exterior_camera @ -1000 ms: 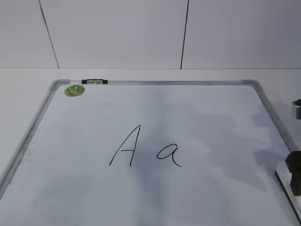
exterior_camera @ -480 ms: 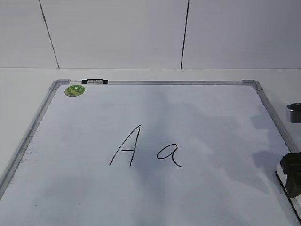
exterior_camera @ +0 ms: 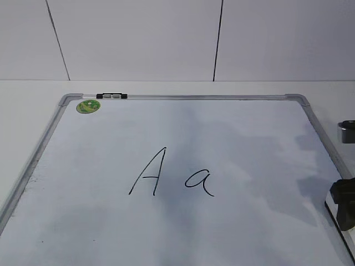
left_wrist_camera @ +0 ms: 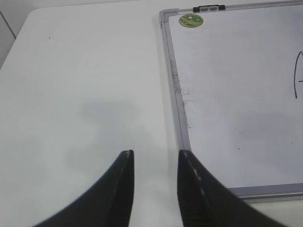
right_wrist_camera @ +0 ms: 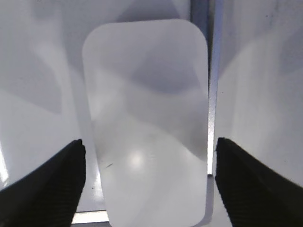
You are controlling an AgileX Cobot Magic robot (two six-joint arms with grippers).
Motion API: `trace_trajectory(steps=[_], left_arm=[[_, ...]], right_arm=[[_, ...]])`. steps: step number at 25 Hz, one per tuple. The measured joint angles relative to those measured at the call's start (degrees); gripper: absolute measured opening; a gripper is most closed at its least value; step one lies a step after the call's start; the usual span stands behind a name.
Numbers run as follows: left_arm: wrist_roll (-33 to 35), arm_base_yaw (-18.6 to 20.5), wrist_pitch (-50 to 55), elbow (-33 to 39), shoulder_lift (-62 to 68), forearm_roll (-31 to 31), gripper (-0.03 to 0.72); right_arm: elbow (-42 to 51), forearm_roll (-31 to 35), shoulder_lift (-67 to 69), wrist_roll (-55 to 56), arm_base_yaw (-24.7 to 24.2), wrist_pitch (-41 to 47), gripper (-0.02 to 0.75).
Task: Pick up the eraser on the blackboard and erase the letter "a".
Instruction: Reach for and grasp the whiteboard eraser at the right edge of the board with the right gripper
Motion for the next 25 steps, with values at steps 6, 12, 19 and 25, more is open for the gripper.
trace_trajectory(steps=[6,12,19,25], left_arm=[[0.0,0.0,0.0,0.0,0.0,0.0,0.235],[0.0,0.0,0.0,0.0,0.0,0.0,0.235],[0.0,0.0,0.0,0.0,0.0,0.0,0.235],[0.0,0.0,0.0,0.0,0.0,0.0,0.235]], right_arm=[[0.0,0.0,1.77,0.0,0.0,-0.15,0.675],[0.0,-0.09,2.38,0.0,0.0,-0.58,0.675],[0.0,-0.09,4.64,0.0,0.0,-1.13,0.675],[0.0,-0.09,4.98,0.09,0.0,-1.72,0.675]])
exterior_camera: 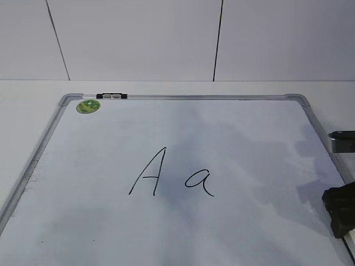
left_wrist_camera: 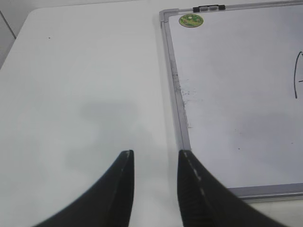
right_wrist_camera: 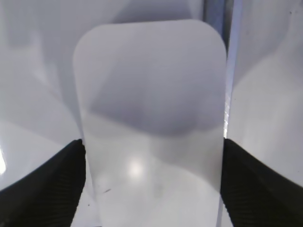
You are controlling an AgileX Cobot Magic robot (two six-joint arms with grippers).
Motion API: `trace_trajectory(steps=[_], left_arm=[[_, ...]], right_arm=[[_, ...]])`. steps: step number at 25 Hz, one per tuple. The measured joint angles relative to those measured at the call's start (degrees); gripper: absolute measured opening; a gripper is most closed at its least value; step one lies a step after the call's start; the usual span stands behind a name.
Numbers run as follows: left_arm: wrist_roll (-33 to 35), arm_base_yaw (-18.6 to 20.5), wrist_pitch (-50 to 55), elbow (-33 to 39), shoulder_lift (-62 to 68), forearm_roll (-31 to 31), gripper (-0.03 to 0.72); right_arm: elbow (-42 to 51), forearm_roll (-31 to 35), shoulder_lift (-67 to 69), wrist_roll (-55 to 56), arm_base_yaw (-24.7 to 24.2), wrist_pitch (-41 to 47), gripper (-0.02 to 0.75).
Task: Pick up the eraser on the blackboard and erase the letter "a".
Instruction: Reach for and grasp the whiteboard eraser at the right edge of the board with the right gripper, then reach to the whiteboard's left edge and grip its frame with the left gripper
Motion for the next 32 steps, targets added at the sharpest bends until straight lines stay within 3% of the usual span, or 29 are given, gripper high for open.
trace_trajectory(steps=[32], left_arm=[[0.0,0.0,0.0,0.0,0.0,0.0,0.235]], right_arm=[[0.0,-0.13,0.0,0.0,0.0,-0.62,0.575]])
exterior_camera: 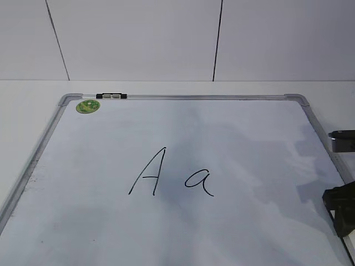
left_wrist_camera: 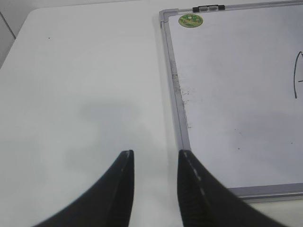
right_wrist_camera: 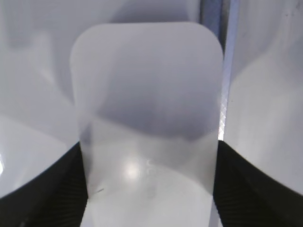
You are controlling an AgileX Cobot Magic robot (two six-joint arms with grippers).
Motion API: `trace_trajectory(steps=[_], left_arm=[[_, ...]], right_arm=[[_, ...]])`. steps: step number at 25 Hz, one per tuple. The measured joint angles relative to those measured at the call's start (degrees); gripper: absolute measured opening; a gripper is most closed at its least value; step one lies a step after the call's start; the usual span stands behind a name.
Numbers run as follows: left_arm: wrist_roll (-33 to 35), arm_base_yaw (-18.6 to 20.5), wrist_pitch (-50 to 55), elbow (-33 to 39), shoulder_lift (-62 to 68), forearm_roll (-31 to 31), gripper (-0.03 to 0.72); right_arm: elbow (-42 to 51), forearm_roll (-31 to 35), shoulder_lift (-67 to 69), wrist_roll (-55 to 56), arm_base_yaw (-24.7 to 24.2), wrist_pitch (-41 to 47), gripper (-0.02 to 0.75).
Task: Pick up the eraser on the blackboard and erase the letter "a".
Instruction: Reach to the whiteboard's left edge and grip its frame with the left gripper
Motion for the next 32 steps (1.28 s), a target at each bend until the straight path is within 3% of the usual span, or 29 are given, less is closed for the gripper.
trace_trajectory(steps=[24,32], left_arm=[[0.0,0.0,0.0,0.0,0.0,-0.12,0.235],[0.0,0.0,0.0,0.0,0.0,-0.12,0.235]], right_arm=[[-0.36,1.11,0.1,0.4,0.0,-0.06,0.56],[-7.25,2.07,0.31,0.53,0.0,6.94,0.56]])
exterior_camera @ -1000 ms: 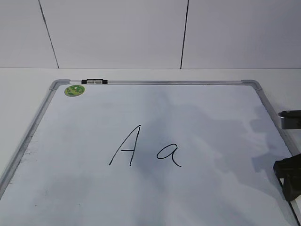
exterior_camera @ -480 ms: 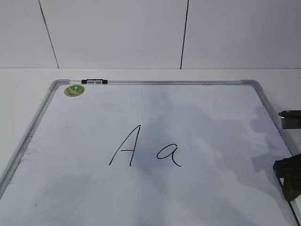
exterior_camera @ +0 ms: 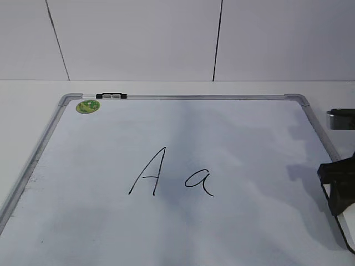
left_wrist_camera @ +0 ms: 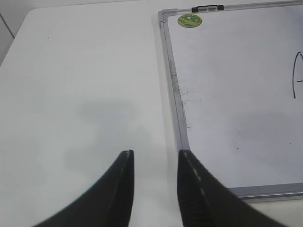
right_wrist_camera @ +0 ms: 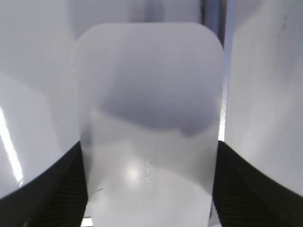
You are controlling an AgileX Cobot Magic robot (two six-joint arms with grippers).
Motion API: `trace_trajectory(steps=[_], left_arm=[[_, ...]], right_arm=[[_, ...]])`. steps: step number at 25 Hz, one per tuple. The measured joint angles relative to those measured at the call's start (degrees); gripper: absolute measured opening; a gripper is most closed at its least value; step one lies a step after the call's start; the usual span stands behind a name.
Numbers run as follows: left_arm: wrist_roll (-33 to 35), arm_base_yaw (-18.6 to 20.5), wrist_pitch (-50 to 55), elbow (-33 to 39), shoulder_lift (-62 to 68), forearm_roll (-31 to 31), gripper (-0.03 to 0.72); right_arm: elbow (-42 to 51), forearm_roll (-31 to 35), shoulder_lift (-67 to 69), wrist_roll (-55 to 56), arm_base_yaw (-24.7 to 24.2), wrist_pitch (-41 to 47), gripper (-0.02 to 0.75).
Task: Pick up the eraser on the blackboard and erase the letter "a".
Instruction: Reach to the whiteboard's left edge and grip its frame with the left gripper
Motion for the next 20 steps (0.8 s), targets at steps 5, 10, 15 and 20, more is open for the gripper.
trace_trajectory(steps=[5,10,15,20], left_arm=[[0.0,0.0,0.0,0.0,0.0,0.0,0.235],[0.0,0.0,0.0,0.0,0.0,0.0,0.235],[0.0,0.0,0.0,0.0,0.0,0.0,0.235],[0.0,0.0,0.0,0.0,0.0,-0.31,0.235]], right_arm=[[-3.87,0.35,0.0,0.0,0.0,4.05,0.56],[-6.35,0.42,0.0,-0.13,2.41,7.22,0.56],[-10.03,0.42,0.0,-0.13,5.03,9.69,0.56],[-12.21,0.42,0.0,-0.45,5.4,10.33,0.56]])
